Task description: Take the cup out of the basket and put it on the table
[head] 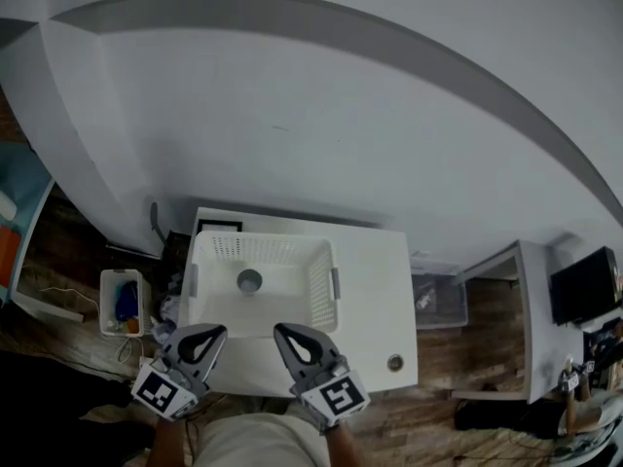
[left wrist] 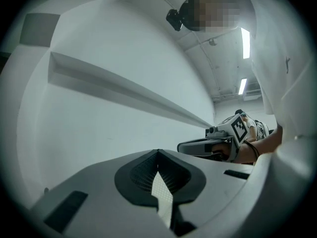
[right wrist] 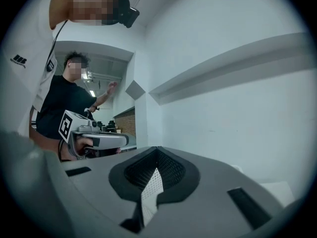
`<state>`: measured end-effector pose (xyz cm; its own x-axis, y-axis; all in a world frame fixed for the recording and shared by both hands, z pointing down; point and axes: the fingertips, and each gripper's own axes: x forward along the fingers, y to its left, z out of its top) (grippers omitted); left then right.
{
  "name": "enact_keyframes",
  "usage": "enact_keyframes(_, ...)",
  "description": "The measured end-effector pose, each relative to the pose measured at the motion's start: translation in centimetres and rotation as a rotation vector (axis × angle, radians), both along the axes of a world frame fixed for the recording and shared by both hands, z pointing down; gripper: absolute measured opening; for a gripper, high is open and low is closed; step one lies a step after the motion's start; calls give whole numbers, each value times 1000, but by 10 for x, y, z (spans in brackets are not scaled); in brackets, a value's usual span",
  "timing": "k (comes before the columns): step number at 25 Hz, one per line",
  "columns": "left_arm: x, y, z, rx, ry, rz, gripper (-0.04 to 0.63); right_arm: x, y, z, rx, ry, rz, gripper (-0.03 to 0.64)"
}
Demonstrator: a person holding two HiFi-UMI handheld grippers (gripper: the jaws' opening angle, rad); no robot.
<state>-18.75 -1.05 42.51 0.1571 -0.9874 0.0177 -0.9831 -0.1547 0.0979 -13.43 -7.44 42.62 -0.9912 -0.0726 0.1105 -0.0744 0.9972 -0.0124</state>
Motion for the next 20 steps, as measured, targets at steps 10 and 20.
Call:
enact_keyframes(10,-19,-28,9,-22,10,-42,1,-24,-31,16,16,53,-45,9)
enact_keyframes(20,-34,-49,26,-72,16,-96,0,-52,-56,60,19,230,-163,11)
